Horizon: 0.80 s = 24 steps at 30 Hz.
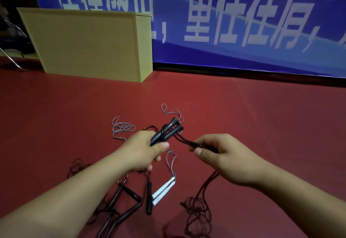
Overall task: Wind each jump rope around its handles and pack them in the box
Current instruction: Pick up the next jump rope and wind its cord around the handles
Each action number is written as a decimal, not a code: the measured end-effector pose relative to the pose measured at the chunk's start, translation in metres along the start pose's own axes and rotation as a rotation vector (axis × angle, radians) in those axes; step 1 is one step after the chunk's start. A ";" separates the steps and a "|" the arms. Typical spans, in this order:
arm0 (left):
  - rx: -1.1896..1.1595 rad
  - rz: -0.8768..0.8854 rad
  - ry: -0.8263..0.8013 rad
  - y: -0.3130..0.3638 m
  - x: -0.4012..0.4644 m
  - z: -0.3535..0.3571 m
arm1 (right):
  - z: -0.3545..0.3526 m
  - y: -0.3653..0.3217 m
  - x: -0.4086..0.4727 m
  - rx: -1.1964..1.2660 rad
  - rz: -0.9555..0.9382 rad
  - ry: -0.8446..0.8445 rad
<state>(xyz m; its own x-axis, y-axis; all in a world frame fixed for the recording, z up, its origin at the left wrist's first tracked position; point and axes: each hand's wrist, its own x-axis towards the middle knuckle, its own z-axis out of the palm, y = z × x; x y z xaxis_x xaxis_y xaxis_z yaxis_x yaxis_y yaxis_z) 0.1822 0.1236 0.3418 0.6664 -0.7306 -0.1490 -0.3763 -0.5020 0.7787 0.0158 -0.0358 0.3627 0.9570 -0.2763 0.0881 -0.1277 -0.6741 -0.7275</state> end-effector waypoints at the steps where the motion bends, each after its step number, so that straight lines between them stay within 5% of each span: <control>1: 0.046 -0.005 -0.053 -0.001 0.000 0.001 | -0.001 -0.003 -0.001 0.003 -0.024 -0.002; 13: 0.285 0.128 -0.617 0.029 -0.021 0.015 | -0.011 0.016 0.003 -0.127 0.052 0.203; 24: 0.028 0.188 -0.796 0.030 -0.024 0.014 | -0.013 0.021 0.001 0.327 0.232 0.021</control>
<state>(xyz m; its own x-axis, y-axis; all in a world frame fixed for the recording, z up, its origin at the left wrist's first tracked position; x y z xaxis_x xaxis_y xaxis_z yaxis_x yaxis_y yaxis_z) 0.1463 0.1193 0.3602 -0.0624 -0.9084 -0.4134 -0.4591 -0.3416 0.8201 0.0110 -0.0596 0.3561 0.9065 -0.4120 -0.0924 -0.2468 -0.3394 -0.9077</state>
